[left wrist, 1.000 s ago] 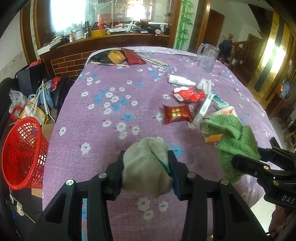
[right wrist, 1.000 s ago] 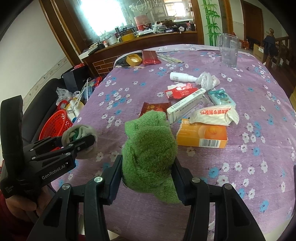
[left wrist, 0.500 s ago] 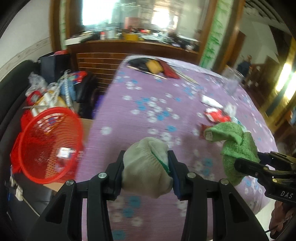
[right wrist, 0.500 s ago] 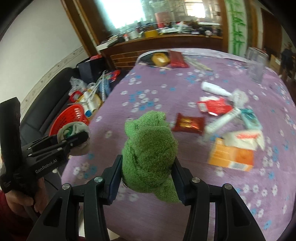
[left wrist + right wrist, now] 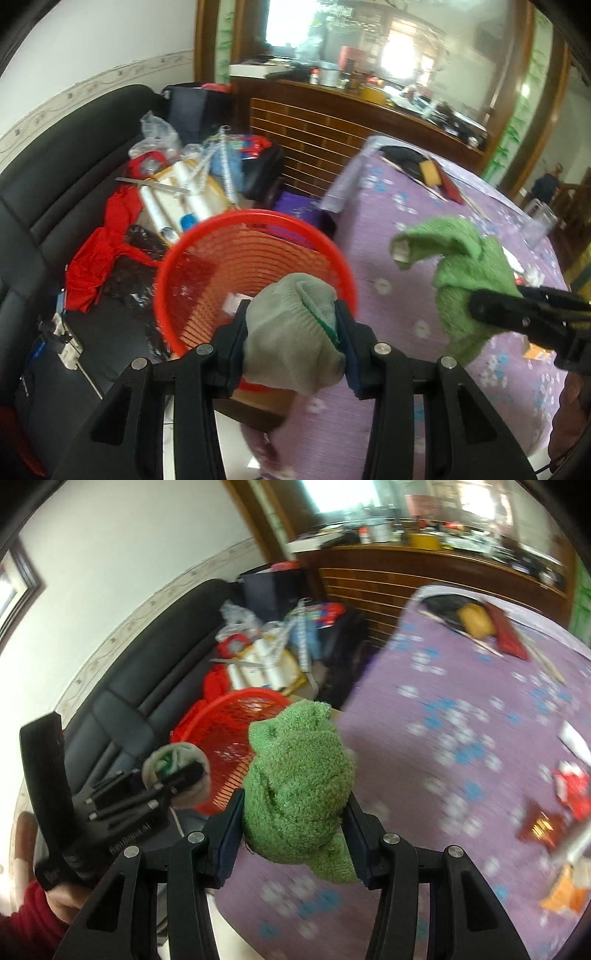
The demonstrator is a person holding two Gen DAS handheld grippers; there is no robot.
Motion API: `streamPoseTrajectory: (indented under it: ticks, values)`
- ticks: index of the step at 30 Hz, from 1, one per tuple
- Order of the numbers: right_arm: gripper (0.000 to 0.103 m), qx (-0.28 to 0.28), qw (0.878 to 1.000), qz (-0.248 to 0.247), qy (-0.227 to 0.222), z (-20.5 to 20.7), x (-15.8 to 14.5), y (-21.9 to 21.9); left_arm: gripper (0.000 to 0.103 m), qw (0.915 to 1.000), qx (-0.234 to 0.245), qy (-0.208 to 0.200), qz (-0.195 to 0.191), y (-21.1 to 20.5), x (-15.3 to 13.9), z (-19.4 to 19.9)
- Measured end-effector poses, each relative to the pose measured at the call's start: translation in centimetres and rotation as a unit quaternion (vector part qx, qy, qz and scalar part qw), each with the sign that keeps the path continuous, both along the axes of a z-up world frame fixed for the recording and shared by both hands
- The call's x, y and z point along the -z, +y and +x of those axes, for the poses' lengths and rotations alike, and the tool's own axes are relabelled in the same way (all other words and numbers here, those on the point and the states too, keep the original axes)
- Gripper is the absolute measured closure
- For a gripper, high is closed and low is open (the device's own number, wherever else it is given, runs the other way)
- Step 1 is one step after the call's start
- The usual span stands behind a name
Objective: Collect trash
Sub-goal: 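Carry the white sock and green towel to the red basket and release both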
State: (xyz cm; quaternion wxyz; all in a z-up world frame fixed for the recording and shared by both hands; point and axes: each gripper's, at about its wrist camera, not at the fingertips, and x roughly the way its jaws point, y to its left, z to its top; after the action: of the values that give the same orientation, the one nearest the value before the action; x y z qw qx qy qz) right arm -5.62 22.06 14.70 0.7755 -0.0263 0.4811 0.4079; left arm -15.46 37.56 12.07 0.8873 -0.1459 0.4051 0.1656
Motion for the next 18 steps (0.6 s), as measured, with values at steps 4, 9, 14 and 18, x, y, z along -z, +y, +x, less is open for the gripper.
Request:
streamPoseTrajectory:
  ticks: [4,9,14,18]
  values:
    - [0.048,-0.014,1.0,0.003,0.015,1.0,0.3,4.9,0.061,1.0,-0.008,0.001,0.0,2.2,0.4,0.3]
    - [0.045,-0.018,0.999,0.002,0.034,2.3,1.4,9.3,0.061,0.9997,-0.022,0.0,-0.009,4.5,1.3,1.3]
    - [0.042,-0.004,0.999,0.021,0.046,3.7,1.4,9.8,0.048,0.9991,-0.036,0.001,-0.02,5.4,1.9,1.4]
    - [0.042,0.007,0.999,0.03,0.026,3.3,0.0,7.3,0.048,0.999,-0.038,-0.001,-0.024,4.9,1.8,1.0]
